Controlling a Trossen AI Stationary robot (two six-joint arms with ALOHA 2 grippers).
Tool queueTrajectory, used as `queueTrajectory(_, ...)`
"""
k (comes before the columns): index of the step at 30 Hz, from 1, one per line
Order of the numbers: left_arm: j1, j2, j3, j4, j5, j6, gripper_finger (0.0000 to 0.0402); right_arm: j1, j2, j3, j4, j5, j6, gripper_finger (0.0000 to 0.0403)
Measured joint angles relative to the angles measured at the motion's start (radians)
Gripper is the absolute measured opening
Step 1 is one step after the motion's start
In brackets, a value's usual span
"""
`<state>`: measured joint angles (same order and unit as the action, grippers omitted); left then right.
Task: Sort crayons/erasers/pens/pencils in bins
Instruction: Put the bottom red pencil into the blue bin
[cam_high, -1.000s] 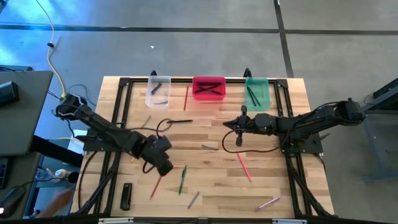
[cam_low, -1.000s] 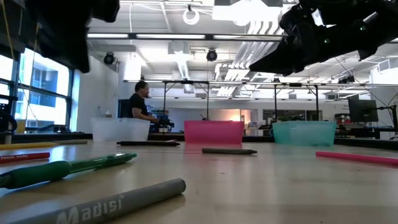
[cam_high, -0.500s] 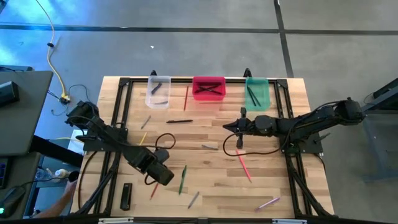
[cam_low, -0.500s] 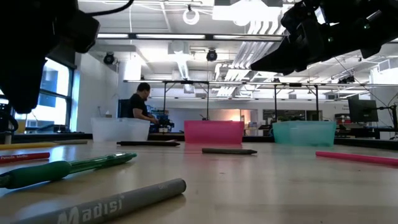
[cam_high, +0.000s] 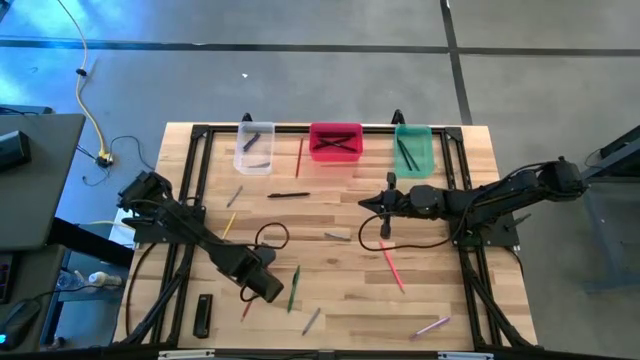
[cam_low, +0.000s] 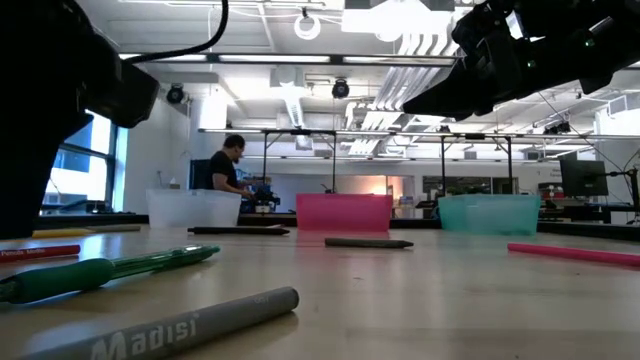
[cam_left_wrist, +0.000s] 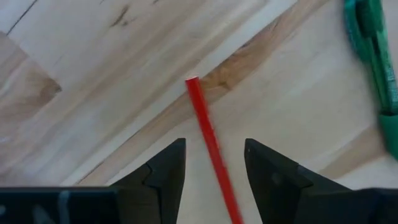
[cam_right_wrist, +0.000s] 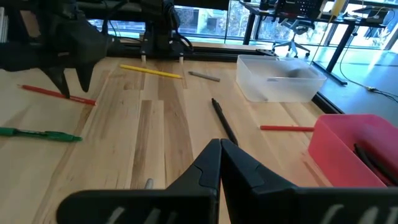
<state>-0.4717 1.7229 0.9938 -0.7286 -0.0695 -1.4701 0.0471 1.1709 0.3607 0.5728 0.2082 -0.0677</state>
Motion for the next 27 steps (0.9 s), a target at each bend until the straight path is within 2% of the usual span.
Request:
queueTrajectory(7, 0.0, 0.029, -0.031, 0.1, 0.011, -0.006, 0.0134, 0.0, 0.0, 0.0, 0.001, 0.0, 0.0, 0.0)
queueTrajectory(18, 0.0, 0.031, -0.049, 0.1, 0.011, -0.003, 0.0063, 0.0, 0.0, 0.0, 0.0, 0.0, -0.002, 0.0)
queueTrajectory(27, -0.002, 0.029, -0.05, 0.092, -0.037, 0.082, 0.003, 0.0, 0.0, 0.0, 0.0, -0.001, -0.011, 0.0)
